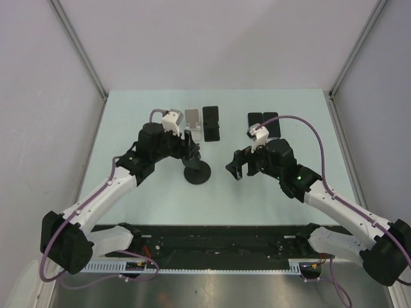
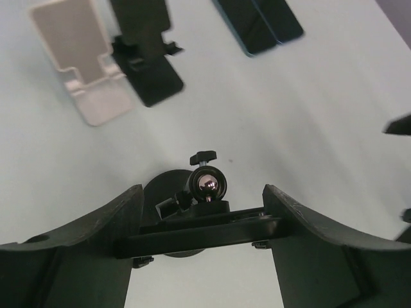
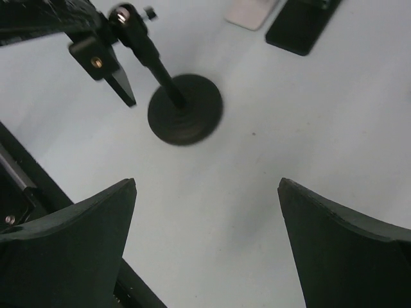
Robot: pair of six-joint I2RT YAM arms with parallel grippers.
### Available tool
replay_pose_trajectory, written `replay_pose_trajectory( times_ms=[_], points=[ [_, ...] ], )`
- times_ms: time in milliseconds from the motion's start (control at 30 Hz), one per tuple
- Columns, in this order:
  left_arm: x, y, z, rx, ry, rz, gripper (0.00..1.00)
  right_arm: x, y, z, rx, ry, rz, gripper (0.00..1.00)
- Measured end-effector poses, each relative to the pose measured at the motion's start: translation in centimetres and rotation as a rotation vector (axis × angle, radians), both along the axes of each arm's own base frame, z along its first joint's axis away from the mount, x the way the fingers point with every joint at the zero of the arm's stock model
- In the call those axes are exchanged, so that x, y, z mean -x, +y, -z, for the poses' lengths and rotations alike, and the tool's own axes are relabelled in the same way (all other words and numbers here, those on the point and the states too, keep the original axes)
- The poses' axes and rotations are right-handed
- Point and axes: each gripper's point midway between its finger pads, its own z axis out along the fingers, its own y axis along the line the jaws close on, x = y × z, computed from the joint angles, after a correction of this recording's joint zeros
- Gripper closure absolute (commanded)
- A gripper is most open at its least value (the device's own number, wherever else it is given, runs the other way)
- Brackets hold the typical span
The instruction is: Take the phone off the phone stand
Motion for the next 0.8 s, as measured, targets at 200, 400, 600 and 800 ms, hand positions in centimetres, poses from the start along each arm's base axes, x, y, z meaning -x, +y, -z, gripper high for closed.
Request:
replay_pose_trajectory(
  times_ms=[200,400,600,800],
  points=[
    [5.0,-3.4,0.1,-0.003,-0.007,0.159,0.87,2.4,3.6,-0.8,-0.002,-0.069,-0.135,0.03],
    [6.9,-4.5,0.5,-0.004,-0.01,0.215,0.88,3.3,6.3,0.4,0.007,-0.068,-0.211,0.08],
    [7.4,-4.4,0.6,0.003,-0.015,0.215,0.89,4.6,9.6,1.4,-0.002,-0.081,-0.296,0.11],
    [8.0,-4.3,0.7,0.02,-0.008,0.209,0.88,5.3,11.5,1.6,-0.015,-0.105,-0.327,0.23]
  ],
)
